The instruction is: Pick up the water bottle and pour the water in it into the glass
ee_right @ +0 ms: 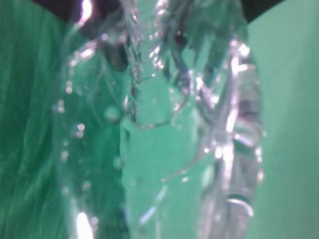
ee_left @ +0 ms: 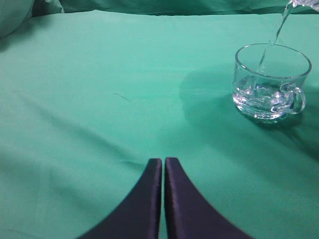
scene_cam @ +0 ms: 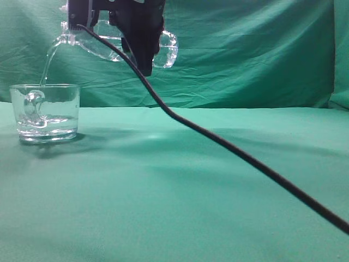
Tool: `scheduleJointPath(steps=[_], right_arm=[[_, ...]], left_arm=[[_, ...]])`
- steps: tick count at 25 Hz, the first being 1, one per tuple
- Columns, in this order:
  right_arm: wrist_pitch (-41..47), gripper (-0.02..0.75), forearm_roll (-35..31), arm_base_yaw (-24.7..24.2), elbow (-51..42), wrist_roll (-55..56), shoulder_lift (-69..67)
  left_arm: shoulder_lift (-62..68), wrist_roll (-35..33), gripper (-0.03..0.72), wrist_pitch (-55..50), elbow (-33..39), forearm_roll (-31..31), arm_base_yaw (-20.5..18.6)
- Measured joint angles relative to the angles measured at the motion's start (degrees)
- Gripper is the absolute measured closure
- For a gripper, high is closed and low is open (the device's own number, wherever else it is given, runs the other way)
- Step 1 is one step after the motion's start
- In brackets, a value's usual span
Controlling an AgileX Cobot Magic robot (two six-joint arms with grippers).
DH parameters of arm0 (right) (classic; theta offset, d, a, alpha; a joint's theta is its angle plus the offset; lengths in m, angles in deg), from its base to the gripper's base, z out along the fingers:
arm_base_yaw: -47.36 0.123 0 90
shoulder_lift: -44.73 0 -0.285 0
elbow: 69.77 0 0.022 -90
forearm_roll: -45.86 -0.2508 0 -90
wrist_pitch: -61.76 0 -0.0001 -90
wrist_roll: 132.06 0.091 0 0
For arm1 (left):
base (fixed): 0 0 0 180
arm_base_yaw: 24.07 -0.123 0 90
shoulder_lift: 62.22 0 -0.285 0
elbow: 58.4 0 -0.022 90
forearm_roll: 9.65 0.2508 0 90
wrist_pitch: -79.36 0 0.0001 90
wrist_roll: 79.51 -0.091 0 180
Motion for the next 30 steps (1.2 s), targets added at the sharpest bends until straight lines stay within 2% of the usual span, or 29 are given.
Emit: scheduleJointPath(steps=[6,12,17,21,30], right_arm=[[-1.9,0.435,-16.6,0.0,0.0,5.0,0.0],[-0.7,0.435,-28.8,-0.1,0.0,17.5,3.2],[-1.8,0.435,-42.2,-4.1,-0.8,18.7,11.4],[-10.9,0.435,-45.9,-10.7,-10.5,19.9,20.3],[-40.8,0.435,-46.0,-25.5,-37.1,20.7,34.1]], left_arm=[[0.0,0.0,0.688,0.0,0.0,0.0,0.0],[0.0,0.0,0.688,0.0,0.0,0.0,0.0],[0.0,0.0,0.688,0.0,0.0,0.0,0.0],[0.0,0.0,0.688,0.0,0.0,0.0,0.0],[0.0,0.0,0.688,0.0,0.0,0.0,0.0]])
